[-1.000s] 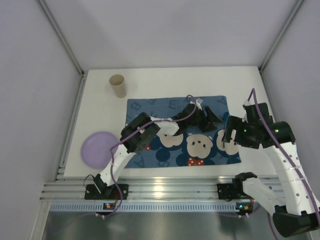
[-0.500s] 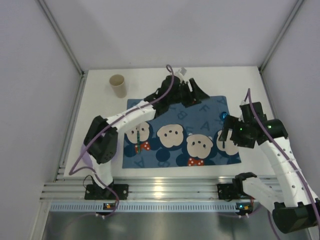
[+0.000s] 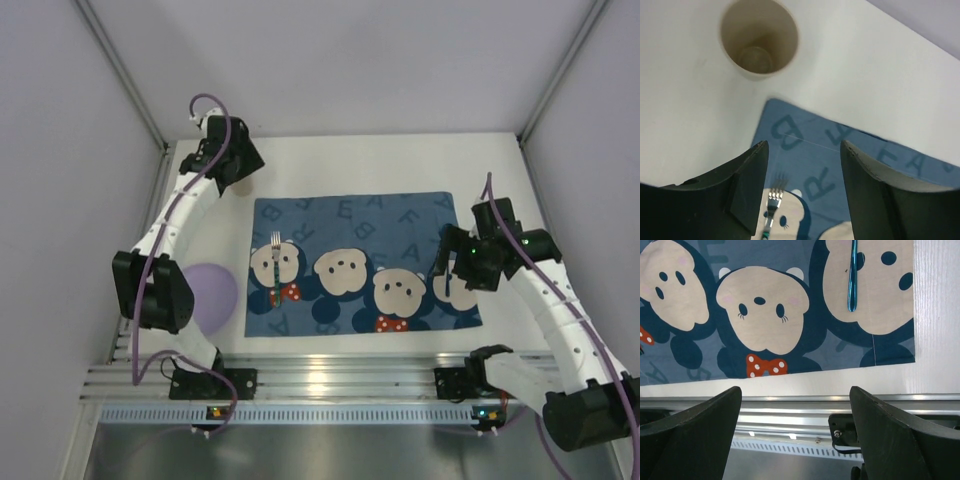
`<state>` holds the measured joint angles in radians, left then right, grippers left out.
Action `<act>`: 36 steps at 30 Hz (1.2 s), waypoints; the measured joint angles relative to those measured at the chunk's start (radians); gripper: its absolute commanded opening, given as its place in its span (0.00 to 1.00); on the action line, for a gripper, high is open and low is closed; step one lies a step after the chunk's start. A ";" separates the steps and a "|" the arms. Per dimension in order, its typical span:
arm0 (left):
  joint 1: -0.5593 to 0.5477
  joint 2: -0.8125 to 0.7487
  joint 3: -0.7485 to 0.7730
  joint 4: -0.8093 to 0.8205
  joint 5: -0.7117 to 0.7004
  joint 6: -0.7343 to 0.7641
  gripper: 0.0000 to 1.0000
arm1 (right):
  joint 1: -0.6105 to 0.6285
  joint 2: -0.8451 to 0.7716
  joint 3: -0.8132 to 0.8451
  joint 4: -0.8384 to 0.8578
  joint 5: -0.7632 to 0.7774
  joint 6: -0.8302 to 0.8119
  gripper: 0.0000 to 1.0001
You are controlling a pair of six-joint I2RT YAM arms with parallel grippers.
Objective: Set the dinner table for one person
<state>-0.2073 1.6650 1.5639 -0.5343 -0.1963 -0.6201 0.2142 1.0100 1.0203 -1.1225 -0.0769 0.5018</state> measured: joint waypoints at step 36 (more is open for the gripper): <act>0.180 0.507 0.383 -0.082 -0.081 0.031 0.02 | 0.000 0.246 0.040 0.072 0.050 0.021 0.89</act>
<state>-0.0269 2.1719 1.9469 -0.6163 -0.2771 -0.5892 0.2142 1.2556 1.0603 -1.0504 -0.0273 0.5232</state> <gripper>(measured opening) 0.284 0.893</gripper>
